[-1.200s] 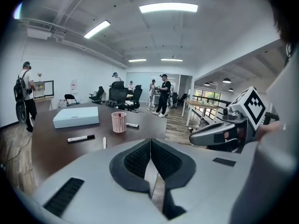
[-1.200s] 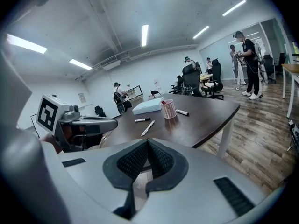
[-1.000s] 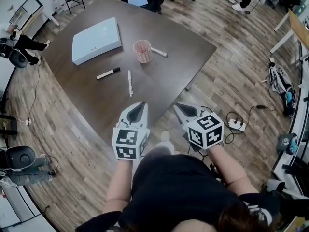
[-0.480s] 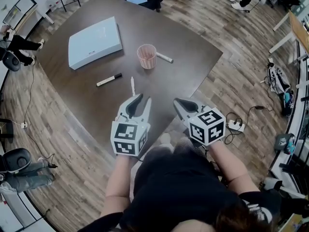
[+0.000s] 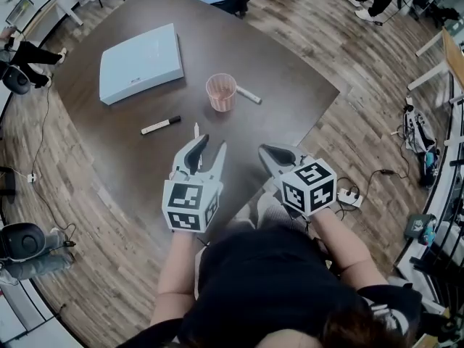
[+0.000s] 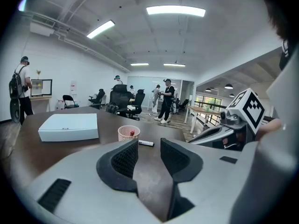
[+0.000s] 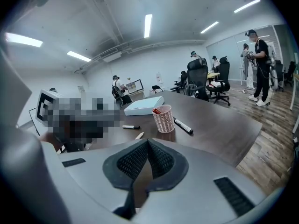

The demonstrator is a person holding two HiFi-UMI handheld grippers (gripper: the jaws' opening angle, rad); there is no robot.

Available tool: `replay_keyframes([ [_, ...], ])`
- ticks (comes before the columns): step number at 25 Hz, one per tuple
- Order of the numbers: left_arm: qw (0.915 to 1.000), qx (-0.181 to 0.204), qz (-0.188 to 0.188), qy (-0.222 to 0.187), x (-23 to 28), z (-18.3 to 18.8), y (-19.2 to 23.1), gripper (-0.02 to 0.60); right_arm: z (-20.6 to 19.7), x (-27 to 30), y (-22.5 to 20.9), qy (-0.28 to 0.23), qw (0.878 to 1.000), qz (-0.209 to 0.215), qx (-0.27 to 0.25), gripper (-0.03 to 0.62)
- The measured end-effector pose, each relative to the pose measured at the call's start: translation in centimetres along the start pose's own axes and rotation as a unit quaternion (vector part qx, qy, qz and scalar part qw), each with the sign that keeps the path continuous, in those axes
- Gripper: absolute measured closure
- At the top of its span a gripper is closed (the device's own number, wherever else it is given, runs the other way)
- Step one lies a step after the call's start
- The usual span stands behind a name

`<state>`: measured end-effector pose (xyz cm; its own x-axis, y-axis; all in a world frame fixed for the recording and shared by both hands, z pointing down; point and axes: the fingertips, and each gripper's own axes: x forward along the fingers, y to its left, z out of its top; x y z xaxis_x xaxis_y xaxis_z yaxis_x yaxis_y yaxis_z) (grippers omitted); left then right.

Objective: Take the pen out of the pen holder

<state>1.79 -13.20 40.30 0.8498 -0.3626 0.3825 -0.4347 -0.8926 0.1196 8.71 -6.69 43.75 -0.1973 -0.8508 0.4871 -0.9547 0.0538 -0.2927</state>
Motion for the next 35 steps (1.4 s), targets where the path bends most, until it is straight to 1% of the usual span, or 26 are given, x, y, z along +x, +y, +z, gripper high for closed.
replay_keyframes([
  [4, 0.9995, -0.006, 0.03, -0.004, 1.8, 0.9, 0.7, 0.409, 1.5, 1.2, -1.9, 0.011, 1.0, 0.025, -0.016, 0.576],
  [7, 0.9985, -0.005, 0.054, 0.004, 3.7, 1.3, 1.4, 0.403, 2.5, 2.1, -3.4, 0.017, 0.999, 0.041, -0.023, 0.576],
  [14, 0.9942, -0.021, 0.102, 0.027, 7.9, 1.0, 2.7, 0.405, 3.7, 4.2, -7.0, 0.036, 0.996, 0.077, -0.034, 0.576],
  [20, 0.9909, -0.027, 0.127, 0.035, 10.5, 1.4, 3.8, 0.41, 4.4, 5.9, -9.0, 0.053, 0.992, 0.104, -0.041, 0.576],
  [28, 0.9855, -0.043, 0.157, 0.049, 13.0, 1.1, 5.2, 0.416, 4.7, 7.9, -10.3, 0.073, 0.987, 0.137, -0.05, 0.576],
  [35, 0.9827, -0.054, 0.167, 0.059, 14.4, 0.5, 5.9, 0.437, 4.6, 9.1, -11.1, 0.088, 0.982, 0.156, -0.053, 0.576],
])
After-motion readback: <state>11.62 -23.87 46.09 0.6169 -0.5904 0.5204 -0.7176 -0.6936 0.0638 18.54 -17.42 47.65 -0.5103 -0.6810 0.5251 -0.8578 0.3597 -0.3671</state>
